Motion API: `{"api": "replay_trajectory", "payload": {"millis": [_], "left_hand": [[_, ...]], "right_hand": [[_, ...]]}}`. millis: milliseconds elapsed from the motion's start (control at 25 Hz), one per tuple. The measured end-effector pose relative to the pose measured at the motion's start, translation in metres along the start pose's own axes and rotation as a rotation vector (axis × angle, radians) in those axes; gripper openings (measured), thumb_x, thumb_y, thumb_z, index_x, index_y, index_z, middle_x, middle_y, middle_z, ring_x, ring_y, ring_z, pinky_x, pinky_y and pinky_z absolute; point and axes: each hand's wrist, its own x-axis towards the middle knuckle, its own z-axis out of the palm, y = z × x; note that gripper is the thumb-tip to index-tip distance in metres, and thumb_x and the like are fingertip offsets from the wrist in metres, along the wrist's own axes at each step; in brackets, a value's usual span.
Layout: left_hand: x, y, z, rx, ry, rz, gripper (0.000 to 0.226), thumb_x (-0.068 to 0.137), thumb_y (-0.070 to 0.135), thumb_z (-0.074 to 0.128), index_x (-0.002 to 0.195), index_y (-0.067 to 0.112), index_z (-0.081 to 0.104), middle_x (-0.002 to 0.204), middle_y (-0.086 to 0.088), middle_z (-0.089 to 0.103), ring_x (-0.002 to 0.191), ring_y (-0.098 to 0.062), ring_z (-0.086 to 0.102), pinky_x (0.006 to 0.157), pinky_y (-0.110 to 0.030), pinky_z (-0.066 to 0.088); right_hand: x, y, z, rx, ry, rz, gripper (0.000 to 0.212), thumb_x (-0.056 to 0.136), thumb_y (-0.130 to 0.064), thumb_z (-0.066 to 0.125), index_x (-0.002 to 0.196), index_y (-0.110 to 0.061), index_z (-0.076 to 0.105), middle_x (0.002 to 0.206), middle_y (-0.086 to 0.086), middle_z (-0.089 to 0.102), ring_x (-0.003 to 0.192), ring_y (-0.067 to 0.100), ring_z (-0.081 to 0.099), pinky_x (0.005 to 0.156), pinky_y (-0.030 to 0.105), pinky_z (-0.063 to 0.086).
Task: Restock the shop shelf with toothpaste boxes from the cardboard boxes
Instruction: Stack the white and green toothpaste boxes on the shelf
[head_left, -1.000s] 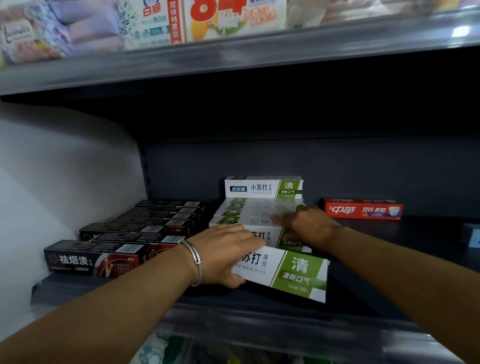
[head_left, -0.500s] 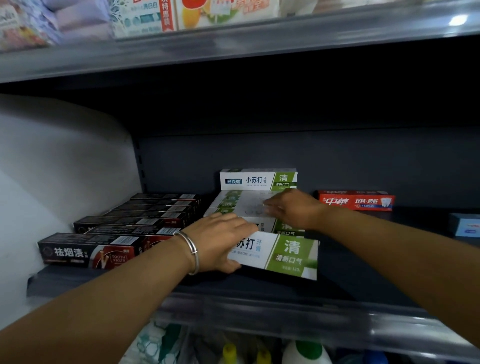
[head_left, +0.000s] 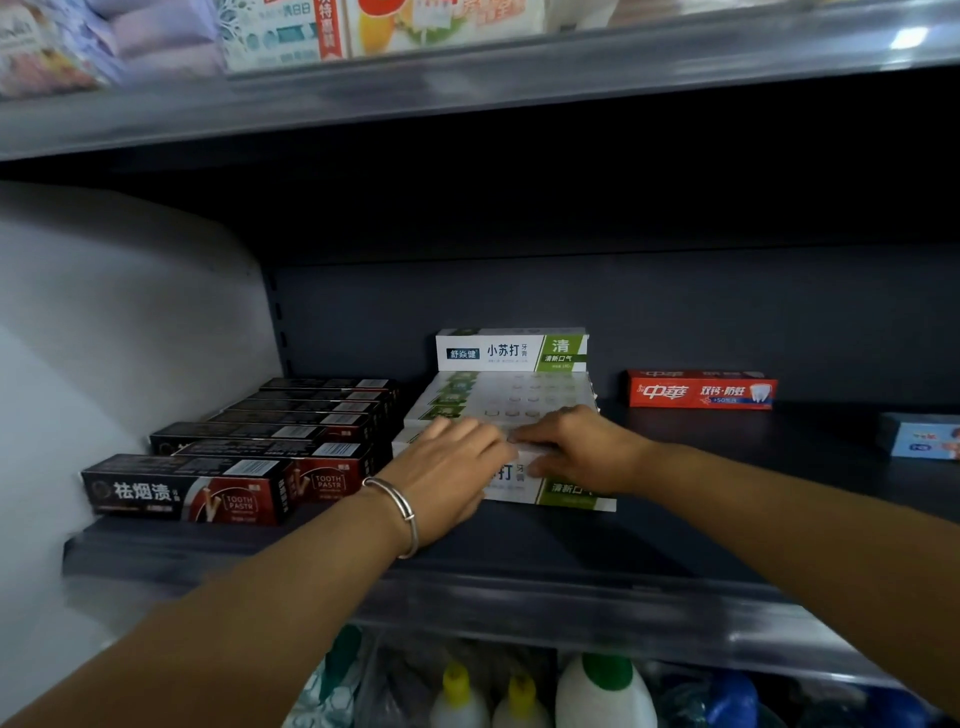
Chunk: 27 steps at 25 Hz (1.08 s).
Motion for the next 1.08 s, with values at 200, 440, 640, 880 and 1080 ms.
{"api": "replay_trajectory", "payload": {"millis": [200, 440, 640, 880, 1080], "left_hand": [[0.001, 0.005, 0.007, -0.063, -0.112, 0.008, 0.045, 0.079, 0.005, 0.057, 0.122, 0.02, 0.051, 0.117, 0.0, 0.052, 0.11, -0.02, 0.049, 0.091, -0.03, 0.036], [0.004, 0.002, 0.012, -0.11, -0.146, -0.046, 0.047, 0.089, 0.003, 0.041, 0.132, 0.023, 0.041, 0.13, 0.002, 0.043, 0.122, -0.017, 0.035, 0.098, -0.025, 0.024], [0.002, 0.0, 0.014, -0.127, -0.149, -0.048, 0.049, 0.088, 0.001, 0.041, 0.132, 0.023, 0.041, 0.13, 0.004, 0.043, 0.121, -0.015, 0.035, 0.099, -0.022, 0.023], [-0.006, 0.002, 0.012, -0.23, -0.109, -0.121, 0.041, 0.091, 0.009, 0.04, 0.13, 0.023, 0.044, 0.128, 0.005, 0.046, 0.121, -0.014, 0.038, 0.101, -0.023, 0.025], [-0.039, 0.013, -0.003, -0.254, -0.035, -0.156, 0.039, 0.086, 0.026, 0.034, 0.117, 0.015, 0.055, 0.114, -0.006, 0.055, 0.109, -0.026, 0.051, 0.09, -0.035, 0.037]], "right_hand": [[0.004, 0.007, 0.01, -0.159, 0.122, 0.035, 0.049, 0.092, -0.028, 0.057, 0.139, -0.021, 0.046, 0.135, 0.005, 0.04, 0.129, 0.022, 0.029, 0.112, 0.029, 0.024], [0.016, 0.001, 0.016, -0.105, 0.119, 0.037, 0.045, 0.093, -0.016, 0.055, 0.137, -0.012, 0.047, 0.147, 0.005, 0.041, 0.137, 0.02, 0.035, 0.115, 0.025, 0.022], [0.019, -0.001, 0.019, -0.107, 0.138, 0.095, 0.044, 0.093, -0.015, 0.055, 0.137, -0.014, 0.048, 0.144, 0.003, 0.046, 0.134, 0.02, 0.04, 0.113, 0.03, 0.029], [0.016, -0.007, 0.018, -0.152, 0.102, 0.134, 0.045, 0.094, -0.017, 0.053, 0.138, -0.014, 0.045, 0.143, 0.006, 0.045, 0.132, 0.024, 0.04, 0.114, 0.034, 0.027], [-0.011, -0.05, 0.021, -0.256, 0.247, 0.058, 0.04, 0.092, -0.014, 0.05, 0.132, -0.009, 0.049, 0.132, 0.012, 0.052, 0.123, 0.03, 0.046, 0.106, 0.038, 0.035]]}}
